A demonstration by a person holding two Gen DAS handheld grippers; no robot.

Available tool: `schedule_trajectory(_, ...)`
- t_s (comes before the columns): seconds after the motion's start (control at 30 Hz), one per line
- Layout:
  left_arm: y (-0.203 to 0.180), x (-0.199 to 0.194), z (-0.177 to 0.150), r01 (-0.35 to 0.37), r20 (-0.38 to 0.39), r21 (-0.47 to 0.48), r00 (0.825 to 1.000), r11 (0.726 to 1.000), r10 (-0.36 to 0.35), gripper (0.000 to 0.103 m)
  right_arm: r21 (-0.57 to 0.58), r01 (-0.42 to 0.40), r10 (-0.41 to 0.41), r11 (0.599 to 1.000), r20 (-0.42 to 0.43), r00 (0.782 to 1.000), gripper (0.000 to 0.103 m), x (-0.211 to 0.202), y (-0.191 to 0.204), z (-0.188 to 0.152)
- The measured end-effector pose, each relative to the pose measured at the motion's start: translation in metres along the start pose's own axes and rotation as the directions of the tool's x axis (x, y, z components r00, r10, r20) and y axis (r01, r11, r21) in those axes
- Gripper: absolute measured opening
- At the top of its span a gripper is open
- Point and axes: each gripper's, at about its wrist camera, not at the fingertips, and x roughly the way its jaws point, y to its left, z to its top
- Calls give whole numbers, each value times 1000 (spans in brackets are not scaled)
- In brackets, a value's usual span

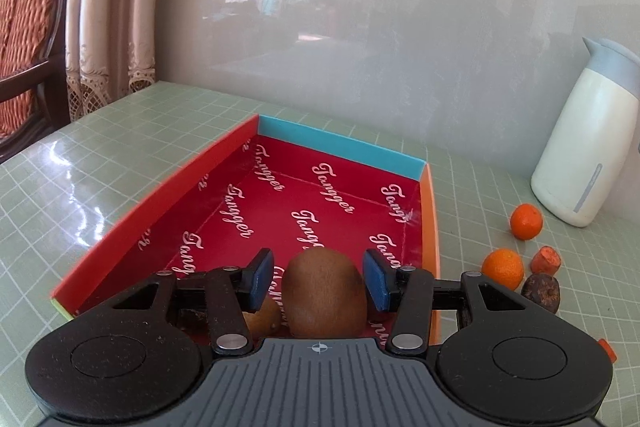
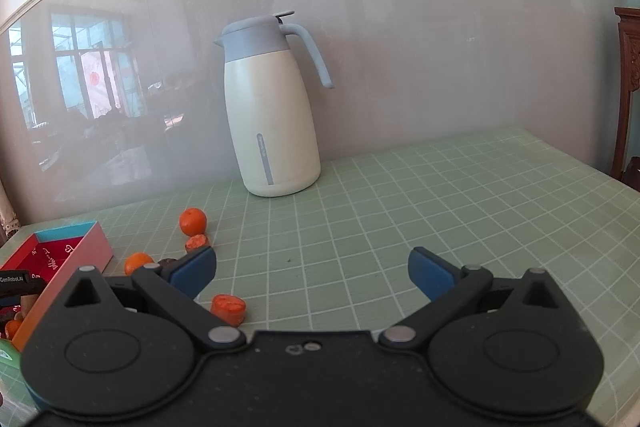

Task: Organize fruits
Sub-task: 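Carry the kiwi with the left gripper into the red box and release, then reach the right gripper to the orange cut chunk and close on it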

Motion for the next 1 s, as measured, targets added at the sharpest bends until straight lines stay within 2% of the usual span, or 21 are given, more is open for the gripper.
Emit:
schedule_trajectory(0.07,2,-4,2,-13,12,3,1000,1000,13,53,1,1,-1,1000,1,1000,103,0,-1,0)
schedule_trajectory(0.13,5,-11,4,-45,41,9,998,999,44,77,5,1,-1,1000,4,1000,103,-1,-1,1)
schedule_trajectory(0.27,7,-30,11,-87,122,49,989,995,81,85,10,-5,5,1000,9,1000,103,-2,-1,1)
schedule_trajectory(0.33,10,-39,13,-101,146,61,985,993,91,100,6,-8,8,1000,10,1000,103,-3,0,1)
schedule_trajectory(0.43,16,-52,12,-132,182,85,977,988,115,102,1,-12,12,1000,11,1000,103,-3,2,1)
schedule_trajectory(0.53,23,-61,10,-142,179,99,976,985,123,103,-5,-10,10,1000,12,1000,103,-4,4,1)
schedule_trajectory(0.7,37,-71,4,-123,143,83,984,989,110,103,-8,-8,8,1000,3,1000,103,-3,6,0)
schedule_trajectory(1.0,46,-91,-17,-84,128,110,989,990,70,103,-35,-10,9,999,-16,1000,103,2,17,-3)
